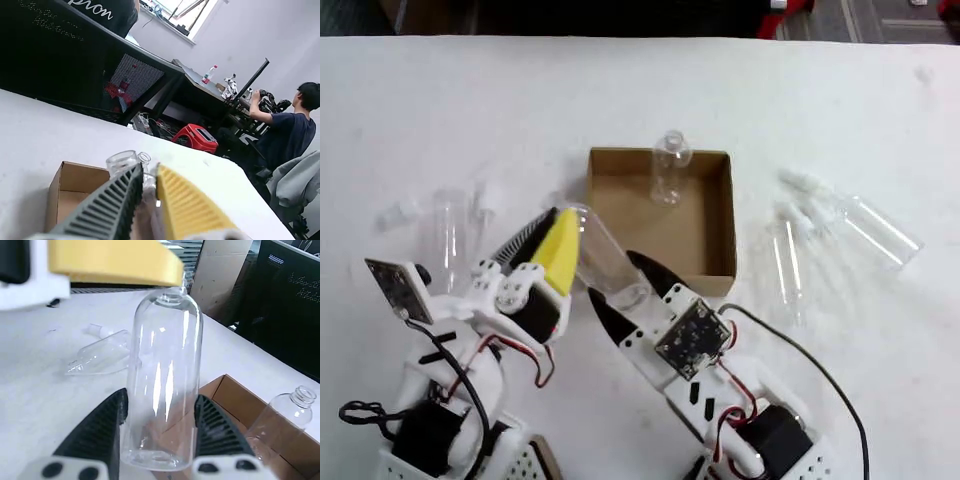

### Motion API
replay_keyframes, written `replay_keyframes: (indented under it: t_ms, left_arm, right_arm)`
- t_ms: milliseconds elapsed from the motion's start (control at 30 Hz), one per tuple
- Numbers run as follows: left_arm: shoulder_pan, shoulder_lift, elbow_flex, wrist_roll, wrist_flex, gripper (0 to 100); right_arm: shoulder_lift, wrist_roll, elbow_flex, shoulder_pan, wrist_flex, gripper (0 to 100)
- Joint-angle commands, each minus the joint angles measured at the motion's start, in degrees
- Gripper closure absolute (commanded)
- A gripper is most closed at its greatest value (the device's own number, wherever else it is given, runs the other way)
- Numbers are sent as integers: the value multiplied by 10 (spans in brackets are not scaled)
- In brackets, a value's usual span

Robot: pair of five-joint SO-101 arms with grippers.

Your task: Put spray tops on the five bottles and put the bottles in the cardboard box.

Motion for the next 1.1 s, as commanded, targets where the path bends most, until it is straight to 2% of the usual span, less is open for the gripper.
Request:
replay_keyframes:
  t_ms: [0, 67, 333, 433, 567, 700, 867, 967, 1067]
  left_arm:
    - [-2, 7, 1, 4, -9, 952]
    - [-2, 7, 2, 4, -9, 979]
    - [-3, 7, -2, 1, -13, 978]
    - [-41, 7, -25, 1, -40, 978]
    - [-87, 9, -89, 0, -47, 978]
    - [-89, 10, -135, -26, -25, 976]
    - [-87, 10, -161, -35, -25, 973]
    - [-74, 10, -172, -33, -25, 906]
    - [-22, 10, -175, -33, 4, 816]
  right_arm:
    - [-7, 4, -42, -5, -4, 982]
    - [-7, 4, -42, -5, -4, 982]
    - [-7, 5, -40, -5, -6, 982]
    - [-7, 6, -26, -3, -15, 982]
    - [-7, 24, 15, 26, -73, 982]
    - [-7, 25, 67, 55, -162, 982]
    - [-7, 26, 90, 55, -233, 983]
    - [-7, 26, 85, 56, -267, 983]
    - [-7, 26, 84, 55, -298, 983]
